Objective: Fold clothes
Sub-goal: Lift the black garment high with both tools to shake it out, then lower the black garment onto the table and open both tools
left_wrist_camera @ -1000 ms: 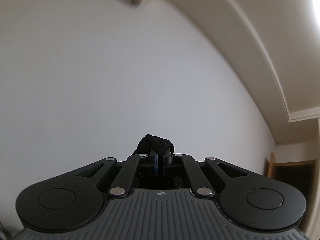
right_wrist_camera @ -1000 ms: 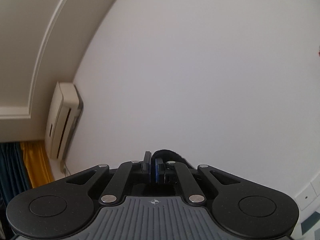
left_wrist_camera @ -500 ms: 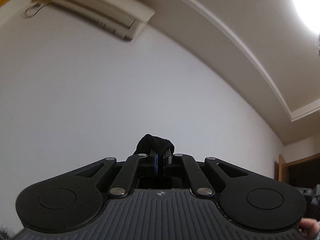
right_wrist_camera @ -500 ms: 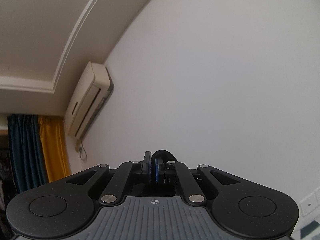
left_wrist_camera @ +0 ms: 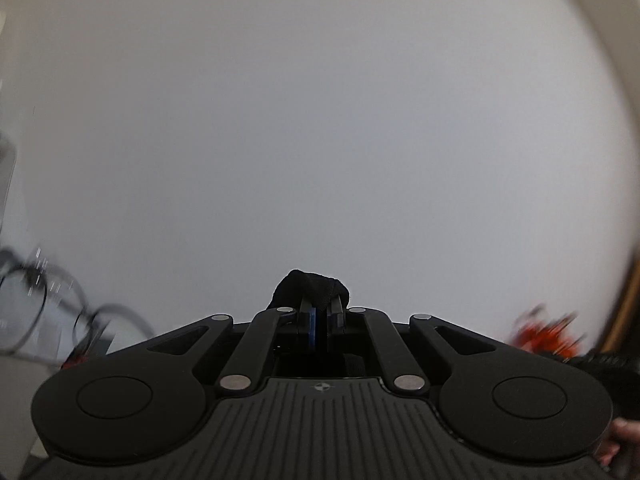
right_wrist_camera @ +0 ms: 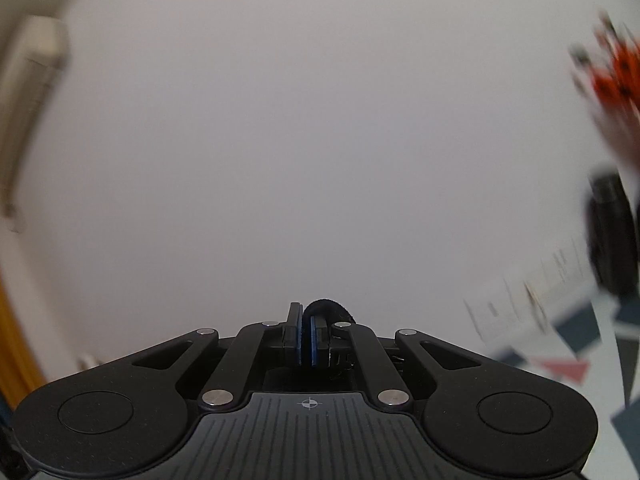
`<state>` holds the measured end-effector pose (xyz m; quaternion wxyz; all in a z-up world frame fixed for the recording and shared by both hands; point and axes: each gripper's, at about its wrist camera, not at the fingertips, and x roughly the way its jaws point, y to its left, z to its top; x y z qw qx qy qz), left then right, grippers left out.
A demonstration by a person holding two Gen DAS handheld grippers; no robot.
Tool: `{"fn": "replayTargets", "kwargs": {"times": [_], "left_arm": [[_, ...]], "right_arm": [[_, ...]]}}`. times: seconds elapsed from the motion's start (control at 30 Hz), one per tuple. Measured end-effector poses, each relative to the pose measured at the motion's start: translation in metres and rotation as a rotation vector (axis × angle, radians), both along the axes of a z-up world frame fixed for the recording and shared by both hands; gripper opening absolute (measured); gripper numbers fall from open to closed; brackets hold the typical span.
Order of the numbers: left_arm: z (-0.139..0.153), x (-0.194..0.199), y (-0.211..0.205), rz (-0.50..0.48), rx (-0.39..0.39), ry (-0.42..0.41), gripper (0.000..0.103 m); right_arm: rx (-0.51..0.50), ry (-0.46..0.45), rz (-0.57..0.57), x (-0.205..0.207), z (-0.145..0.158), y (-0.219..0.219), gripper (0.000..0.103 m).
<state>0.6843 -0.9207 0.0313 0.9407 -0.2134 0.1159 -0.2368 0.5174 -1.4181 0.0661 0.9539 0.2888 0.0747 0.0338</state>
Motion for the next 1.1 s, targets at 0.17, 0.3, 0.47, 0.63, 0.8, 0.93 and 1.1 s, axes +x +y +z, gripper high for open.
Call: {"fn": "replayTargets", "kwargs": {"times": [0.17, 0.3, 0.47, 0.63, 0.8, 0.93, 1.1], "left_arm": [[-0.059, 0.097, -0.036, 0.076, 0.132, 0.111, 0.005], [-0.12, 0.154, -0.045, 0.129, 0.199, 0.19, 0.005], [-0.182, 0.2, -0.055, 0.123, 0.356, 0.36, 0.009], [-0.219, 0.21, -0.06, 0.061, 0.485, 0.534, 0.055], [-0.196, 0.18, -0.026, -0.066, 0.469, 0.574, 0.065], [-0.178, 0.137, 0.023, -0.132, 0.431, 0.575, 0.071], [-0.192, 0.063, 0.09, -0.19, 0.436, 0.617, 0.076]], "right_arm": [[0.022, 0.144, -0.032, 0.089, -0.075, -0.043, 0.003], [0.024, 0.236, -0.043, 0.162, -0.127, -0.069, 0.003], [0.009, 0.367, -0.033, 0.236, -0.194, -0.082, 0.004], [0.025, 0.515, -0.039, 0.268, -0.245, -0.086, 0.044], [0.052, 0.533, -0.076, 0.239, -0.243, -0.078, 0.073], [0.106, 0.505, -0.084, 0.187, -0.232, -0.069, 0.079], [0.126, 0.528, -0.108, 0.091, -0.224, -0.042, 0.08]]}}
